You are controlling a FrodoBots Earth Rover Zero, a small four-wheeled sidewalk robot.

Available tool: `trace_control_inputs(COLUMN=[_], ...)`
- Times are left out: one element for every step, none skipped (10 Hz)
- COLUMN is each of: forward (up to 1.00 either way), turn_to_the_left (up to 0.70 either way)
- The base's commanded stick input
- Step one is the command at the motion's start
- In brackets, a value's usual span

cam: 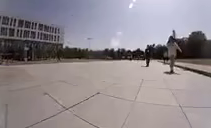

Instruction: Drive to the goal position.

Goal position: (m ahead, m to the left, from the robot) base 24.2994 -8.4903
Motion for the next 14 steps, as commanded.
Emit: trace_control_inputs(forward=[1.0, 1.0, 1.0, 1.0, 1.0, 1.0, 1.0, 1.0, 1.0, 1.0, 1.0, 1.0, 1.0, 1.0], turn_to_the_left=[0.0, 0.0, 0.0, 0.0, 0.0, 0.0, 0.0, 0.0, 0.0, 0.0, 0.0, 0.0, 0.0, -0.06])
